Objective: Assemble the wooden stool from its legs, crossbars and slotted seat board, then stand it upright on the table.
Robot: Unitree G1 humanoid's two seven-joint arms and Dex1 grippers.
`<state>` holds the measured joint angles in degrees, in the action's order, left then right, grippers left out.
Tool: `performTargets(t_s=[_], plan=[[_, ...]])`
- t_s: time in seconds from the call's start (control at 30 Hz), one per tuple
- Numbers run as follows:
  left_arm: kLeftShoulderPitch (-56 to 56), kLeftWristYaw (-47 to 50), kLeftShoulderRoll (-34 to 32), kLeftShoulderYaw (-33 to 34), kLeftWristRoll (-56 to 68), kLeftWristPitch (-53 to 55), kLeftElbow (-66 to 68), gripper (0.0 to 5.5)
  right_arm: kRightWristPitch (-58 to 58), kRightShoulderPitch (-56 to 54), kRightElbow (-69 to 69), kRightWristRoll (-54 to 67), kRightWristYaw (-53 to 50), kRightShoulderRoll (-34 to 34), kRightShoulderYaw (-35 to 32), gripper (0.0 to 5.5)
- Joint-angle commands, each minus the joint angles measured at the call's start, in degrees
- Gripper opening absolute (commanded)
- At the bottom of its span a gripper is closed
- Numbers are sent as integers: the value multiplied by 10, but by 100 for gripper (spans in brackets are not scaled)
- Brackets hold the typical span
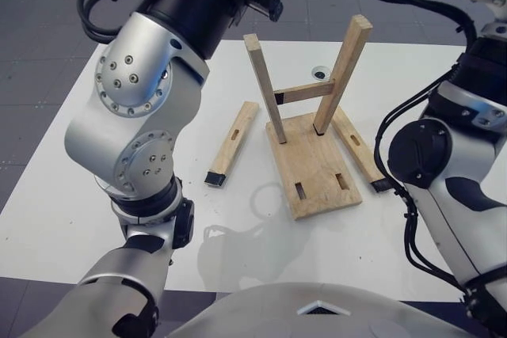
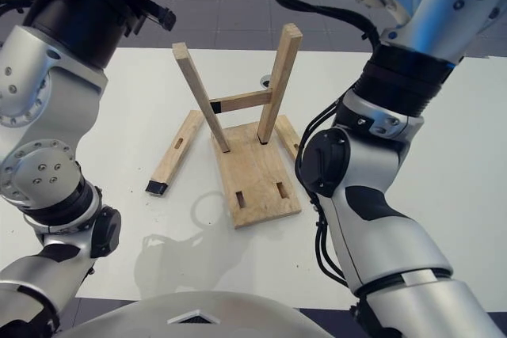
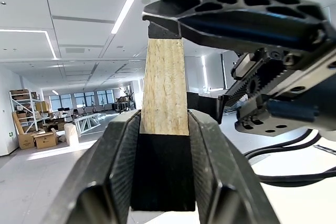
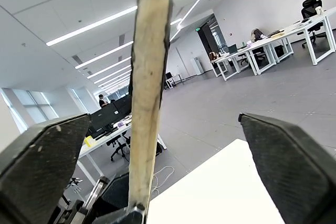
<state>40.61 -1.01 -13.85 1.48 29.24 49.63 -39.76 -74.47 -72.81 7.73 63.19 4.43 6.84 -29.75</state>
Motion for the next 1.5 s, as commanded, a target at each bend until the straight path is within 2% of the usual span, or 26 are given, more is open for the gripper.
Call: performTargets(t_s=[0.03,0.3,0.77,1.0,1.03,1.23,1.33,1.5], plan=[[3,5,8,-11,-2,20,-2,131,13,9,20,20,3,-6,2,439],[-1,8,21,-34,-27,23,9,131,15,-8,33,59,-36,1,1,294],[-31,-13,3,-22,-49,3,21,131,39,-8,39,78,-43,19,22,43],[-25,-3,15,-17,-45,13,23,131,57,-10,39,67,-34,28,33,40],[-21,-4,21,-14,-38,16,23,167,62,-11,39,64,-31,31,35,40],[-4,-5,44,8,0,38,14,269,89,-4,39,39,-17,48,57,40],[-6,-2,46,11,4,45,11,316,122,-5,9,-11,-8,93,74,40],[-13,23,39,43,-14,51,7,406,150,68,-157,-148,-19,248,117,40]])
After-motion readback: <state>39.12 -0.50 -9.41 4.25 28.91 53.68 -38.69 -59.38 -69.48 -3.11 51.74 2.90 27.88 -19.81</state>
